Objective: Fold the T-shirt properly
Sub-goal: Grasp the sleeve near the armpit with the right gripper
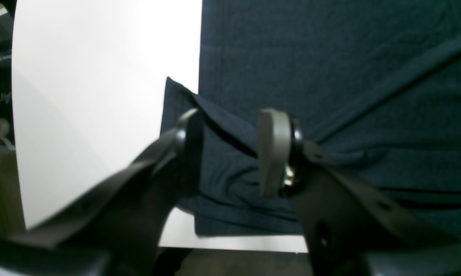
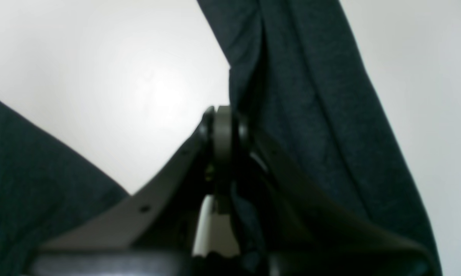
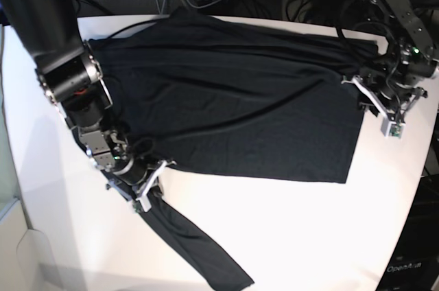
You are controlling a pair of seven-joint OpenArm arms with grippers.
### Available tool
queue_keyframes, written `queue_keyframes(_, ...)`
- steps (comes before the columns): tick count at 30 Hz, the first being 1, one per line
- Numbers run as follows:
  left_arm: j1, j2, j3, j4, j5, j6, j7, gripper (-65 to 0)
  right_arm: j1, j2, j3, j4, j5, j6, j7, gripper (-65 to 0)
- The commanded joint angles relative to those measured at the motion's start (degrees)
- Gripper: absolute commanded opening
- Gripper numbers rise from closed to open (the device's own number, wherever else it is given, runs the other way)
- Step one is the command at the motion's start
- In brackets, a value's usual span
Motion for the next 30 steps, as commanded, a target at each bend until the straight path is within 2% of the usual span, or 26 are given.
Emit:
queue_keyframes(1, -0.6, -0.6, 0.1, 0.9, -0.5, 0.2, -1.0, -42.1, 0.3, 0.7, -0.2, 0.2, -0.5, 1.4, -1.3, -64.7)
queue_keyframes(4, -0.6, -0.6, 0.1, 0.9, -0.5, 0.2, -1.0, -42.1, -0.6, 1.3, -0.1, 0.2, -0.5, 4.3, 1.7, -64.7)
queue_keyframes(11, -0.6, -0.6, 0.1, 0.7, -0.5, 0.2, -1.3, -42.1, -3.1, 2.2, -0.3, 0.2, -0.6, 4.4, 6.3, -64.7)
queue_keyframes(19, -0.7, -0.5, 0.1, 0.7, -0.5, 0.2, -1.3, -42.1, -6.0, 2.2, -0.1, 0.2, -8.5, 4.4, 12.7, -64.7)
queue_keyframes(30, -0.7, -0.5, 0.1, 0.6, -0.5, 0.2, -1.4, -42.1, -7.8, 2.6, 0.1, 0.2, -11.9, 4.4, 18.9, -64.9)
